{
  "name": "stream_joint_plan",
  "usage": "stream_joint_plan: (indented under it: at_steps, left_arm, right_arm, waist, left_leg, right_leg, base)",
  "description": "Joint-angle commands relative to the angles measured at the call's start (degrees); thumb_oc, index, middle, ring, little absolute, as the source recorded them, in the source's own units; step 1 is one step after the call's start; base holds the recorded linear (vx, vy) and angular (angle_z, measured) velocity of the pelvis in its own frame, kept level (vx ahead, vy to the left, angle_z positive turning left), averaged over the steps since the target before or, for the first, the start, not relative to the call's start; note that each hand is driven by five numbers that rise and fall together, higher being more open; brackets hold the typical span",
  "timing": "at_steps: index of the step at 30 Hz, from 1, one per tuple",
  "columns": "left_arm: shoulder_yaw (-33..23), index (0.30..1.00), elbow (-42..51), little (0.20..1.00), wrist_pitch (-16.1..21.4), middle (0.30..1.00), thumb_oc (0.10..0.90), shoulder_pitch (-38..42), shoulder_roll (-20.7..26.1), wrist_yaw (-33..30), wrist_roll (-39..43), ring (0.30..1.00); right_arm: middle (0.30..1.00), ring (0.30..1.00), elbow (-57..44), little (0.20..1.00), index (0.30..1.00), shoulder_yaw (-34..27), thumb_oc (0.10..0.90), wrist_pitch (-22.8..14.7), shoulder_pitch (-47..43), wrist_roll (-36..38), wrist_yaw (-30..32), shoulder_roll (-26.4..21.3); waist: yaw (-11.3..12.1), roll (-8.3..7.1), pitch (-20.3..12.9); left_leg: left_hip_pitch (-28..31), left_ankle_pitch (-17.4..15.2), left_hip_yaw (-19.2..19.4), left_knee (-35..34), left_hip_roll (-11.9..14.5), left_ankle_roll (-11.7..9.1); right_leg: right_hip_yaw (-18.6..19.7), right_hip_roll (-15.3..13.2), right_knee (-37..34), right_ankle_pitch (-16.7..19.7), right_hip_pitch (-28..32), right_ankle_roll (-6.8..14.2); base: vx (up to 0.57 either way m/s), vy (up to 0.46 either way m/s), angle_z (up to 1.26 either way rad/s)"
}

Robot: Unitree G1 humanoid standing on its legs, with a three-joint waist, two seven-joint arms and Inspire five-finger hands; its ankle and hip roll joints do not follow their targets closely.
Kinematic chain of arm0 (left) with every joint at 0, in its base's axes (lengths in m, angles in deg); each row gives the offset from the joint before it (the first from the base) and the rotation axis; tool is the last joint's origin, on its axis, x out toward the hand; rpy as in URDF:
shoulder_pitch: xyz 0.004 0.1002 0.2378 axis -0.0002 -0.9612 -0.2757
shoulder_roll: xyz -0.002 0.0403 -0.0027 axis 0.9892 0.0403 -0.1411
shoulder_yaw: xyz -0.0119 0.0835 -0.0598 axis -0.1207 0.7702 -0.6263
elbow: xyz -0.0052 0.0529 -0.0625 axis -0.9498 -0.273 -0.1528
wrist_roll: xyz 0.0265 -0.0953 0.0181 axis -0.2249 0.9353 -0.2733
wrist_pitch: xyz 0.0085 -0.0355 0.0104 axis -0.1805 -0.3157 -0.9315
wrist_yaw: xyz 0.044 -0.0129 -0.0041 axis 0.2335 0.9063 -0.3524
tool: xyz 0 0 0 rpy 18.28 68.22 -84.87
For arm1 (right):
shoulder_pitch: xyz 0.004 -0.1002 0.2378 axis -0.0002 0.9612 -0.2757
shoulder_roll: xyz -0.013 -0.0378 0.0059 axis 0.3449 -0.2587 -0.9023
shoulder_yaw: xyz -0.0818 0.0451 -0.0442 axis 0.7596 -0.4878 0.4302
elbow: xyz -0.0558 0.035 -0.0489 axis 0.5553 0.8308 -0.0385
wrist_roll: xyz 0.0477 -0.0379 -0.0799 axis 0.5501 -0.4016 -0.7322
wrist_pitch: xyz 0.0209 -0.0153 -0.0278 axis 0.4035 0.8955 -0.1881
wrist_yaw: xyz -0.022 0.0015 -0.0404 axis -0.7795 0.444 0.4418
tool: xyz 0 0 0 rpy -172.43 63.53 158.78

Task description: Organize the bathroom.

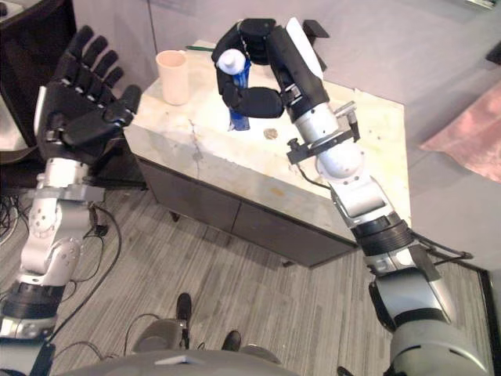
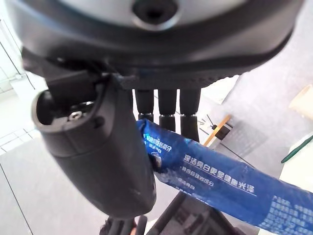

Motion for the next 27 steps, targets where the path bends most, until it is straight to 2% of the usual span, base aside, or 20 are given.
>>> stream_joint_plan:
  at_steps: [1,6,10,13,14,16,17,18,19,20,21,22,23,24,25,27]
  left_arm:
    - [-1.8,0.900,6.4,0.900,10.0,0.900,0.800,-0.9,3.1,-4.1,-7.5,0.900]
    - [-2.6,0.900,5.4,0.900,9.5,0.900,0.800,-1.3,3.5,-2.7,-7.5,0.900]
    - [-2.2,0.900,5.7,0.900,7.0,0.900,0.800,-2.1,4.4,-1.3,-7.0,0.900]
    - [-2.2,0.900,5.8,0.900,5.6,0.900,0.800,-2.2,4.8,1.1,-4.4,0.900]
    - [-1.5,0.900,5.9,0.900,3.9,0.900,0.800,-1.7,5.0,2.1,-3.2,0.900]
    - [-0.3,0.900,5.7,0.900,2.2,0.900,0.800,-0.7,5.3,2.5,-2.2,0.900]
    - [-0.1,0.900,5.6,0.900,2.0,0.900,0.800,-0.5,5.3,2.7,-2.0,0.900]
    - [1.9,0.900,5.3,0.900,-0.4,0.900,0.800,1.3,4.9,2.5,-2.6,0.900]
    - [2.5,0.900,5.1,0.900,-0.6,0.900,0.800,1.7,4.9,2.5,-2.5,0.900]
    - [3.9,0.900,4.6,0.900,-1.1,0.900,0.800,2.8,4.8,2.8,-1.9,0.900]
    - [4.6,0.900,4.5,0.900,-1.2,0.900,0.800,3.1,4.8,2.9,-1.9,0.900]
    - [4.6,0.900,4.4,0.900,-1.2,0.900,0.800,3.2,4.8,2.8,-1.9,0.900]
    - [5.9,0.900,4.1,0.900,-1.6,0.900,0.800,3.9,4.5,2.7,-2.0,0.900]
    - [7.5,0.900,3.4,0.900,-2.0,0.900,0.800,5.2,4.0,1.8,-2.6,0.900]
    - [8.0,0.900,3.2,0.900,-2.6,0.900,0.800,5.7,3.8,1.1,-2.8,0.900]
    - [8.5,0.900,2.7,0.900,-3.8,0.900,0.800,6.1,3.1,-0.2,-4.1,0.900]
  right_arm:
    - [0.300,0.300,1.4,0.300,0.300,-3.6,0.400,-4.1,-14.0,3.0,3.3,-0.5]
    - [0.300,0.300,3.6,0.300,0.300,-3.2,0.400,-3.5,-16.3,2.7,4.7,-1.7]
    - [0.300,0.300,5.5,0.300,0.300,-2.1,0.400,-4.3,-17.5,1.7,6.7,-2.1]
    - [0.300,0.300,5.0,0.300,0.300,-2.1,0.400,-3.2,-17.4,-0.4,9.2,-1.2]
    - [0.300,0.300,4.7,0.300,0.300,-2.9,0.400,-2.3,-17.0,-1.4,9.8,-0.9]
    - [0.300,0.300,4.1,0.300,0.300,-3.8,0.400,-2.0,-15.6,-2.5,10.2,-0.9]
    - [0.300,0.300,4.0,0.300,0.300,-3.9,0.400,-2.1,-15.3,-2.6,10.4,-1.0]
    - [0.300,0.300,4.0,0.300,0.300,-5.1,0.400,-2.4,-14.2,-1.6,10.4,-1.9]
    - [0.300,0.300,4.4,0.300,0.300,-5.5,0.400,-2.5,-14.4,-1.2,10.2,-2.2]
    - [0.300,0.300,5.0,0.300,0.300,-5.8,0.400,-1.9,-15.2,-0.9,10.3,-2.4]
    - [0.300,0.300,5.2,0.300,0.300,-5.7,0.400,-1.5,-15.6,-0.8,10.3,-2.5]
    - [0.300,0.300,5.2,0.300,0.300,-5.7,0.400,-1.5,-15.7,-0.8,10.4,-2.5]
    - [0.300,0.300,5.4,0.300,0.300,-5.2,0.400,-0.9,-16.2,-1.2,10.8,-2.2]
    - [0.300,0.300,4.7,0.300,0.300,-4.4,0.400,0.1,-16.4,-2.2,11.6,-1.4]
    - [0.300,0.300,4.4,0.300,0.300,-4.2,0.400,0.3,-16.1,-2.6,11.7,-1.1]
    - [0.300,0.300,2.8,0.300,0.300,-4.3,0.400,1.1,-14.9,-2.7,11.6,-0.5]
  waist:
    - [0.4,-0.15,-6.3]
    - [0.1,-0.19,-6.9]
    - [0.0,1.17,-7.1]
    - [-0.2,2.22,-7.4]
    - [-0.9,3.42,-7.6]
    - [-1.9,5.10,-7.5]
    - [-2.1,5.21,-7.5]
    - [-3.8,6.78,-6.9]
    - [-4.5,6.95,-6.8]
    - [-5.7,6.95,-6.8]
    - [-6.1,6.57,-7.0]
    - [-6.1,6.72,-7.1]
    - [-6.7,6.11,-7.4]
    - [-7.6,4.90,-7.8]
    - [-8.4,4.47,-8.0]
    - [-9.6,4.17,-8.0]
  left_leg:
    - [2.7,-9.0,2.9,9.0,2.6,-3.9]
    - [4.1,-8.6,4.4,8.1,3.5,-4.4]
    - [5.4,-9.1,2.1,6.7,2.2,-3.3]
    - [7.4,-9.1,1.1,4.4,1.5,-2.3]
    - [9.2,-8.9,0.1,1.7,1.0,-1.3]
    - [10.8,-8.5,-0.7,-0.4,1.1,-0.1]
    - [10.9,-8.5,-0.7,-0.7,1.0,0.1]
    - [12.4,-8.8,-1.0,-1.9,1.2,0.6]
    - [12.8,-8.8,-1.3,-2.3,1.2,0.5]
    - [13.3,-8.5,-1.8,-3.4,0.9,0.3]
    - [13.3,-8.4,-2.5,-3.8,0.3,0.3]
    - [13.4,-8.3,-2.6,-3.9,0.5,0.3]
    - [13.7,-8.1,-3.4,-4.5,-0.5,0.3]
    - [14.4,-8.3,-4.2,-5.1,-2.1,0.3]
    - [15.0,-8.8,-4.9,-5.3,-2.7,0.4]
    - [15.7,-10.5,-5.7,-4.9,-3.4,1.0]
  right_leg:
    - [1.9,-0.1,4.3,-5.5,-2.1,1.7]
    - [1.6,-0.6,5.0,-5.8,-2.0,1.9]
    - [2.0,-3.5,9.9,-7.1,-3.5,3.4]
    - [2.5,-5.4,14.3,-8.7,-4.7,4.9]
    - [2.8,-7.0,19.6,-10.5,-6.0,5.8]
    - [3.0,-9.6,29.3,-10.1,-8.7,7.0]
    - [3.2,-10.2,31.2,-10.2,-9.4,7.3]
    - [6.2,-11.5,43.5,-8.7,-14.6,7.5]
    - [7.9,-10.2,44.7,-8.4,-15.7,7.5]
    - [10.7,-6.4,43.7,-8.8,-17.2,7.4]
    - [11.8,-4.8,40.8,-8.8,-17.4,7.0]
    - [11.6,-4.6,40.3,-8.6,-17.1,6.9]
    - [12.0,-2.9,34.2,-8.4,-16.6,6.1]
    - [12.0,-1.4,22.9,-6.5,-16.4,5.7]
    - [12.1,-0.5,17.5,-3.9,-16.2,6.0]
    - [12.6,0.1,14.9,-1.9,-17.1,6.1]
  base:
    - [0.06,0.116,0.18]
    - [0.10,0.106,0.36]
    - [0.20,0.237,0.58]
    - [0.29,0.271,0.76]
    - [0.26,0.295,0.59]
    - [0.22,0.277,0.61]
    - [0.25,0.270,0.64]
    - [0.22,0.192,0.48]
    - [0.30,0.177,0.47]
    - [0.17,0.012,0.54]
    - [0.15,0.002,0.72]
    - [0.16,-0.024,0.67]
    - [0.25,-0.074,0.48]
    - [0.33,-0.095,0.31]
    - [0.29,-0.099,0.21]
    - [0.20,-0.055,0.17]
